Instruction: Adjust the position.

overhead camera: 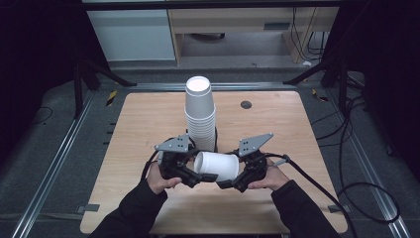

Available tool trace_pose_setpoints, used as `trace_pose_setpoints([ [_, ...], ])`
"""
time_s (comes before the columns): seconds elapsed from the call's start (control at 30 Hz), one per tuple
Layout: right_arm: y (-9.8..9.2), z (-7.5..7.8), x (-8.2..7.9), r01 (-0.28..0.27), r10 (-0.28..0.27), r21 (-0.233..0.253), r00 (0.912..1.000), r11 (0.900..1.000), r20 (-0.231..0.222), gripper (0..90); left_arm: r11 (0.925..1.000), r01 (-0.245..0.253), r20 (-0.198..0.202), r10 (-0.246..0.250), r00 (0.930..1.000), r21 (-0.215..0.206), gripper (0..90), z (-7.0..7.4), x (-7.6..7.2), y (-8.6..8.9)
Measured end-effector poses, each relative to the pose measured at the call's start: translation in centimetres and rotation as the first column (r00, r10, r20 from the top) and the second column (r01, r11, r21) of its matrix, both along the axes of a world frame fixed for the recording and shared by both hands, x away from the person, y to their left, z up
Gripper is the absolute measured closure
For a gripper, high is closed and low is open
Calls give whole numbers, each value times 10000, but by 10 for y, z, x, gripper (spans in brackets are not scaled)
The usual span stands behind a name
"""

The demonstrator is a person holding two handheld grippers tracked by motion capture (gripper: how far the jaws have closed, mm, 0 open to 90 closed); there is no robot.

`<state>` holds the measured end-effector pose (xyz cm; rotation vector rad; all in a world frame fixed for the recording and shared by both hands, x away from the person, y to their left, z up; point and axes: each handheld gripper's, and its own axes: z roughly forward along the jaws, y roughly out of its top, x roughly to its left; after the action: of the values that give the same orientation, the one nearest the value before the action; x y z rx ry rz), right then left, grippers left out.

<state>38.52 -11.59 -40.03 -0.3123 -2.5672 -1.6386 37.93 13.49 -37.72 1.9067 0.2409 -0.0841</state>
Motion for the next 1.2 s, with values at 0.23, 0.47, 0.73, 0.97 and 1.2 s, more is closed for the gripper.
trace_pose_setpoints([
  [0.23, 0, 0, -1, -44, 44, -58, 10000, 10000, 34, 82, 10000, 58, 0, -58, 10000, 36, 210, 0, 0, 0],
  [0.47, 0, 0, 0, -30, 30, -114, 10000, 9999, -59, 98, 10000, 50, -34, -50, 10000, 73, 215, -1, 0, 0],
  [0.73, -1, 0, 0, -48, 46, -138, 9999, 9999, -141, 97, 10000, 14, -28, -14, 10000, 69, 206, -1, 0, 0],
  [0.97, -2, 0, 1, 14, -17, -347, 10000, 9994, -94, 95, 9997, -42, 92, 40, 9999, 256, 174, 2, -1, 2],
  [1.2, -5, 1, 2, 93, -95, -464, 9999, 9989, -43, 93, 9992, -141, 284, 131, 9995, 366, 157, 8, -1, 10],
])
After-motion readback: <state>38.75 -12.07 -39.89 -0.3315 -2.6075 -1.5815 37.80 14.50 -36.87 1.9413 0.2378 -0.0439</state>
